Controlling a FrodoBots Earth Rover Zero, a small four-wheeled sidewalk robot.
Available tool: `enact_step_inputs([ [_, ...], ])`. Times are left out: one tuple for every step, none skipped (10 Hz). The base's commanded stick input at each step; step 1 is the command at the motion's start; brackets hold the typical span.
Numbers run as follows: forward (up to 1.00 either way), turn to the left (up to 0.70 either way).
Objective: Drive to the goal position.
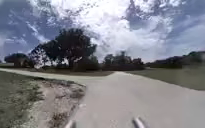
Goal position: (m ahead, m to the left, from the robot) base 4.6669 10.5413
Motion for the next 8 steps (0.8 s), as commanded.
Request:
enact_step_inputs([
  [0.85,0.00],
  [0.85,0.00],
  [0.85,0.00],
  [0.85,0.00],
  [0.85,0.00],
  [0.85,0.00],
  [0.85,0.00],
  [0.85,0.00],
])
